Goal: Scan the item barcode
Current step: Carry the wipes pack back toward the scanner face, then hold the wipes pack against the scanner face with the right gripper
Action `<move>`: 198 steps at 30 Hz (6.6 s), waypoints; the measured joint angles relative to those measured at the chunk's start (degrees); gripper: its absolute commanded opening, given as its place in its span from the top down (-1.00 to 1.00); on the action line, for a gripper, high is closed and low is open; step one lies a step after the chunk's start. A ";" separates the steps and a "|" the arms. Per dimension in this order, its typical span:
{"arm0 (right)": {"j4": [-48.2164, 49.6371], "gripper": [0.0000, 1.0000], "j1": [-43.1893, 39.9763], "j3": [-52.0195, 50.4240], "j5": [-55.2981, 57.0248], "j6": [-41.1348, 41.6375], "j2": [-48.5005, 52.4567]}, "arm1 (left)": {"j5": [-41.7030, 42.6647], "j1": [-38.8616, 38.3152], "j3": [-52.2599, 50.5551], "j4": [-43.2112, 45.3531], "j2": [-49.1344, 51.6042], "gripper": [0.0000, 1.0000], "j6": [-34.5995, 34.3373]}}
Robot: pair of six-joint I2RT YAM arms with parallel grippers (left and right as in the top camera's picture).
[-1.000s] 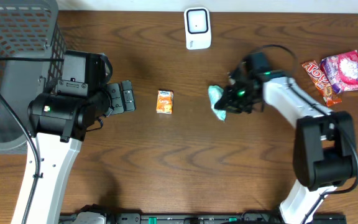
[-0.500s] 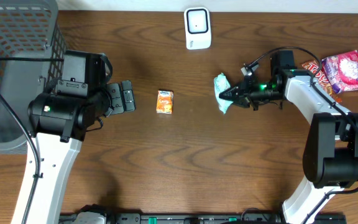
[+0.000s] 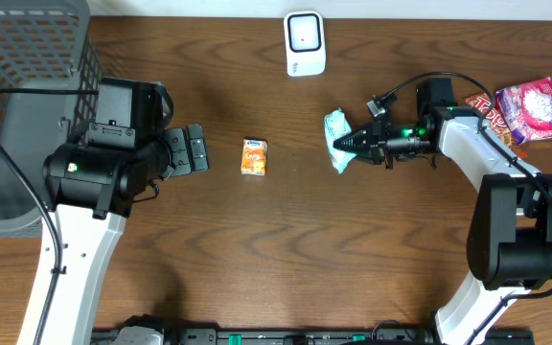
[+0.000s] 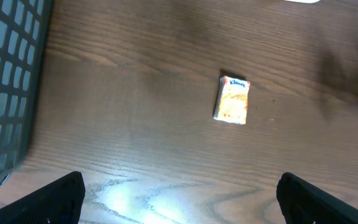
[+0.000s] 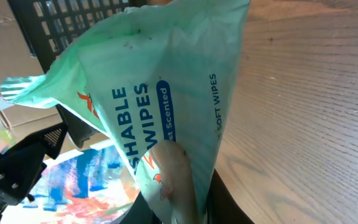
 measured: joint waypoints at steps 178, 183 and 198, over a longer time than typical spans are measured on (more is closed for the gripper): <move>16.50 0.98 20.06 55.25 79.12 -14.43 32.96 | -0.02 0.00 0.00 0.00 0.00 -0.96 0.00; 16.20 0.98 19.23 55.25 79.19 -14.43 31.23 | -0.02 0.00 0.00 0.00 0.00 -0.96 0.02; 13.49 0.98 18.82 55.56 78.09 -13.68 28.63 | -0.02 0.00 0.00 0.00 0.00 -0.96 0.00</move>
